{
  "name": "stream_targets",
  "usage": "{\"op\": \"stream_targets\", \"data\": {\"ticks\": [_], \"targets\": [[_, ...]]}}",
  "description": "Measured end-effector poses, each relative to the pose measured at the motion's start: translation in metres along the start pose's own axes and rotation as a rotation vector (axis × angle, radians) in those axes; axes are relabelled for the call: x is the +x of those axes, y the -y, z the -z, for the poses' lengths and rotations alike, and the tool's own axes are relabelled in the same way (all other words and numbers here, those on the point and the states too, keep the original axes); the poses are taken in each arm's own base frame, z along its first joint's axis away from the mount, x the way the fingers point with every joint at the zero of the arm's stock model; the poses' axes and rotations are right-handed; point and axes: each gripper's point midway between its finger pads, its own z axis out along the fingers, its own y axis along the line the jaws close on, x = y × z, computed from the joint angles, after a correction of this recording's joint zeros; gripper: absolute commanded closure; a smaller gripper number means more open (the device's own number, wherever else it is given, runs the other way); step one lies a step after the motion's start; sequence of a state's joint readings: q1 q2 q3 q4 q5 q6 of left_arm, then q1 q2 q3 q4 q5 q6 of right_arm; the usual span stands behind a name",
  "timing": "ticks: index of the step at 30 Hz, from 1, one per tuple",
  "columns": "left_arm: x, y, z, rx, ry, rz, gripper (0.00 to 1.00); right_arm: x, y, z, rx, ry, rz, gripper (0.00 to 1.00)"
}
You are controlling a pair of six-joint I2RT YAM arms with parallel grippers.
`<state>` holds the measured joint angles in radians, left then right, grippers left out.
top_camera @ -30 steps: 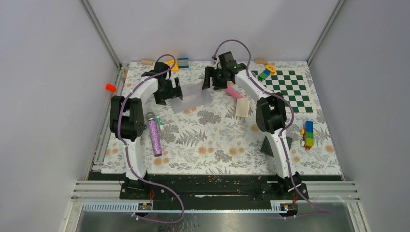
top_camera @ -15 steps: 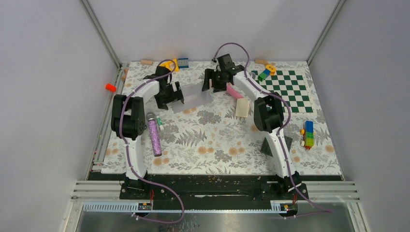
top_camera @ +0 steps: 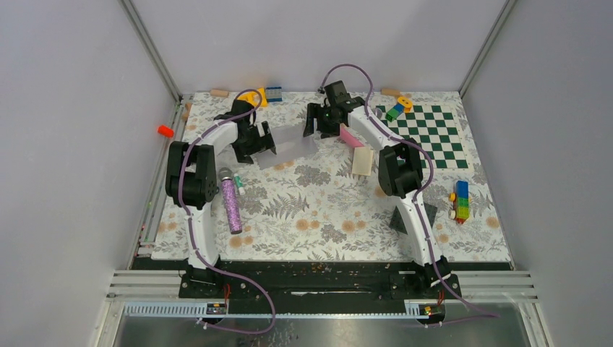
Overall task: Place the letter into the envelope and seal it
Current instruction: Pick up the envelope from the center of the board.
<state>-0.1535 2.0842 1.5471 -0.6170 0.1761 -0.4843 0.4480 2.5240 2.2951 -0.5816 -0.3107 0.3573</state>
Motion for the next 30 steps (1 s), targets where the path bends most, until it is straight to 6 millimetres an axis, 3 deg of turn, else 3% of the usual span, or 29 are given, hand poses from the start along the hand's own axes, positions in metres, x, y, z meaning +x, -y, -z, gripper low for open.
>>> {"op": "stream_targets", "data": {"ticks": [13, 30], "targets": [[-0.003, 0.005, -0.002, 0.026, 0.017, 0.02, 0.01, 0.014, 0.011, -0.013, 0.034, -0.041, -0.041, 0.21], [-0.003, 0.01, 0.0, 0.067, 0.047, 0.041, 0.01, 0.013, 0.017, -0.019, 0.086, -0.02, -0.159, 0.24]]}}
